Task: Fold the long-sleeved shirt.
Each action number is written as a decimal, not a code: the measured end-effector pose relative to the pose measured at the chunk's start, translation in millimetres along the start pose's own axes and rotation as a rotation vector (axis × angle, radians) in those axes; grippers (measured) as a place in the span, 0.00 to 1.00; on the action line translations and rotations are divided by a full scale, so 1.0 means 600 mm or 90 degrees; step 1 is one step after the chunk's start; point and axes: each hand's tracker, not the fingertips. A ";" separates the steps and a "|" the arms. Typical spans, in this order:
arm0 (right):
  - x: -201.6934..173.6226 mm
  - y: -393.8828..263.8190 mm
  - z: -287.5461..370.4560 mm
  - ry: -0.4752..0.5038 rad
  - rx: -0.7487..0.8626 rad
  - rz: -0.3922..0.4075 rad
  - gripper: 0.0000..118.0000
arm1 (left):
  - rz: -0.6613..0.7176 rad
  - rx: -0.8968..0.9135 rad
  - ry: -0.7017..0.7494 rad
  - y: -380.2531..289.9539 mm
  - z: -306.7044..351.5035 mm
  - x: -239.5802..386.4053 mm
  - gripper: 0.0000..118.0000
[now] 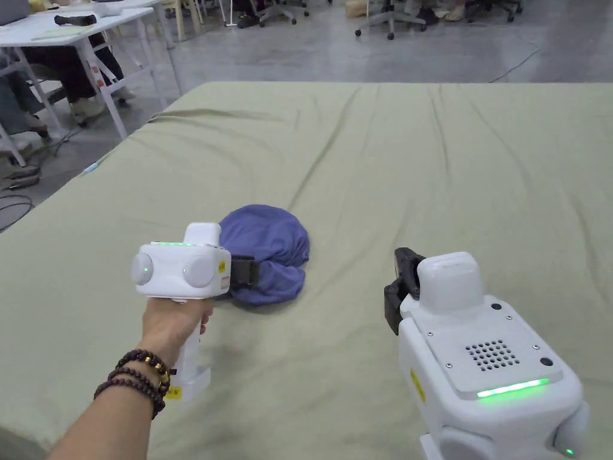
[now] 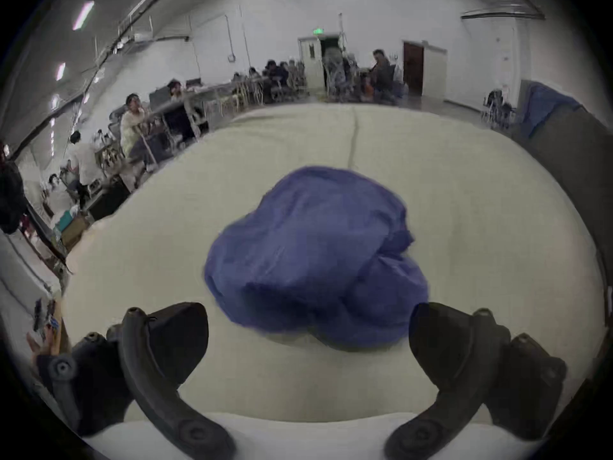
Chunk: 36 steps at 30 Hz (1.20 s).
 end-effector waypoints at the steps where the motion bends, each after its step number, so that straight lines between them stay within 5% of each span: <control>1: 0.003 -0.001 -0.012 0.005 -0.006 -0.004 0.00 | 0.019 -0.015 -0.001 0.006 -0.021 -0.001 0.98; 3: 0.011 -0.005 -0.025 0.007 -0.011 -0.008 0.00 | 0.060 -0.020 0.002 0.007 -0.053 0.000 0.86; 6: 0.022 -0.012 -0.034 -0.001 -0.017 -0.011 0.00 | 0.079 -0.013 0.010 0.010 -0.076 0.004 0.18; 7: 0.027 -0.014 -0.033 -0.003 -0.019 -0.013 0.00 | 0.076 -0.008 0.019 0.011 -0.071 0.005 0.14; 15: 0.090 -0.014 0.012 -0.042 -0.025 -0.036 0.00 | 0.070 0.105 -0.092 0.085 0.109 0.041 0.11; 24: 0.219 0.026 0.163 -0.180 0.003 -0.080 0.00 | -0.037 0.211 -0.307 0.127 0.327 0.330 0.10; 31: 0.322 0.018 0.292 -0.308 0.004 -0.097 0.00 | -0.095 0.072 -0.471 -0.041 0.270 0.670 0.10; 36: 0.393 0.000 0.345 -0.377 -0.020 -0.113 0.00 | -0.143 -0.024 -0.496 -0.200 0.226 0.836 0.10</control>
